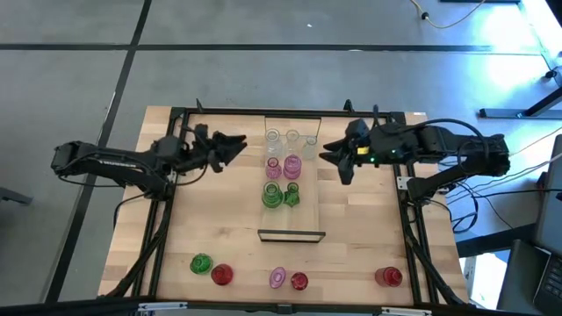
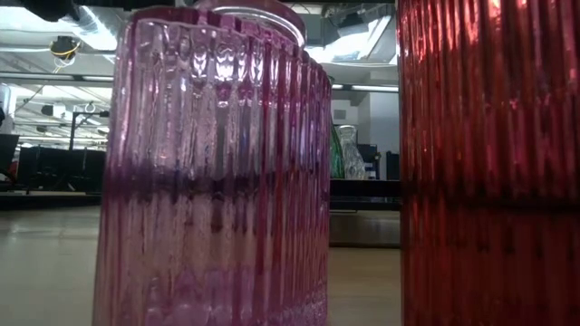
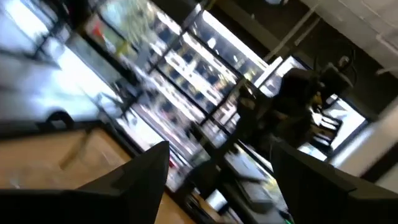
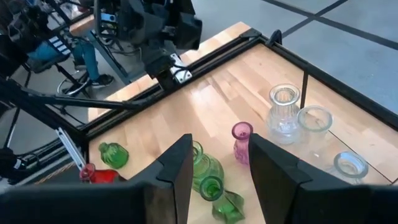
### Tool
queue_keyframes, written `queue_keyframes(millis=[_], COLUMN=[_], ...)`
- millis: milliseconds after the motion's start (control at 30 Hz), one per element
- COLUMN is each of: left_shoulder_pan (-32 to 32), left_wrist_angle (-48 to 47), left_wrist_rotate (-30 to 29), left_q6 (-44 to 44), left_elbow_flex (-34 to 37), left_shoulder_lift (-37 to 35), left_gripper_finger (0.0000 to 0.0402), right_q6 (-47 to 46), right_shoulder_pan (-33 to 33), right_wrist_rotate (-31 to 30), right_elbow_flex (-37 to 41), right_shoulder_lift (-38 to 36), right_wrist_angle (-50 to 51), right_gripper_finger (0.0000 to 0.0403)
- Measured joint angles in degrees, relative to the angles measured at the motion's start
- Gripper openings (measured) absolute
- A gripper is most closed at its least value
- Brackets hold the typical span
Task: Sort vases onto shelf
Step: Put the right red vase on the shelf
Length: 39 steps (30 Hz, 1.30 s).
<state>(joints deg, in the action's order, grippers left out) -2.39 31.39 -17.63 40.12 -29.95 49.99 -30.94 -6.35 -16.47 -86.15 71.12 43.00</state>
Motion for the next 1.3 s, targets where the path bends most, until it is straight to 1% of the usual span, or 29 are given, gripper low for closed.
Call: queue_keyframes(millis=[100,167,233,300,400,467,567,633,700,800,833,933,1033,1100,1133,1200,1300], left_shoulder_pan=[0.34,2.02,4.81,8.20,13.48,16.57,20.78,22.72,23.57,23.69,23.69,23.65,22.62,21.63,21.10,20.61,20.66], left_wrist_angle=[-0.06,0.08,-0.13,-1.37,-8.94,-15.32,-23.56,-26.71,-29.23,-30.27,-30.20,-30.14,-30.17,-30.91,-31.90,-34.82,-38.66], left_wrist_rotate=[5.02,6.83,6.91,4.90,0.55,-1.50,-1.33,0.51,1.88,1.89,1.73,0.36,-3.37,-3.15,-2.42,-1.30,0.59], left_q6=[2.93,3.70,2.12,-0.40,-3.38,-4.03,-5.11,-6.13,-8.29,-11.46,-12.40,-14.78,-12.84,-12.35,-12.35,-12.18,-13.55], left_elbow_flex=[0.02,-0.37,-1.46,-3.25,-6.30,-8.82,-11.56,-11.91,-11.91,-11.89,-11.89,-11.89,-11.89,-11.89,-11.89,-11.89,-11.89], left_shoulder_lift=[0.40,-0.15,-1.31,-2.41,-3.87,-4.11,-4.08,-4.00,-3.51,-2.47,-2.14,-1.09,-0.31,0.11,0.32,0.43,0.40], left_gripper_finger=[0.0259,0.0241,0.0217,0.0189,0.0145,0.0118,0.0088,0.0075,0.0068,0.0065,0.0064,0.0064,0.0064,0.0064,0.0064,0.0064,0.0064], right_q6=[1.04,1.20,1.11,1.11,0.91,0.10,-0.73,-1.54,-2.27,-4.02,-4.27,-0.03,-3.00,-4.41,-4.57,-5.59,-9.11], right_shoulder_pan=[0.00,0.00,-0.07,-0.07,-0.99,-3.14,-7.50,-10.43,-12.52,-14.57,-14.91,-15.05,-15.12,-15.06,-15.01,-14.97,-16.40], right_wrist_rotate=[0.36,1.48,4.01,7.73,12.86,13.52,13.16,13.01,11.17,6.73,6.59,10.16,8.34,8.12,9.32,13.61,20.16], right_elbow_flex=[0.00,0.00,0.00,0.00,0.00,0.00,0.00,0.00,0.00,0.00,0.00,0.00,0.00,0.00,0.00,0.73,4.09], right_shoulder_lift=[-0.03,-0.38,-0.61,-0.98,-1.30,-1.53,-1.80,-1.80,-1.62,-1.12,-0.75,0.56,2.31,3.50,4.13,5.21,5.81], right_wrist_angle=[1.16,2.84,4.71,7.13,10.22,12.71,15.96,18.01,19.75,20.81,20.70,20.65,19.64,20.01,20.32,21.32,23.13], right_gripper_finger=[0.0136,0.0136,0.0136,0.0136,0.0136,0.0136,0.0136,0.0136,0.0136,0.0136,0.0136,0.0136,0.0136,0.0136,0.0136,0.0136,0.0136])
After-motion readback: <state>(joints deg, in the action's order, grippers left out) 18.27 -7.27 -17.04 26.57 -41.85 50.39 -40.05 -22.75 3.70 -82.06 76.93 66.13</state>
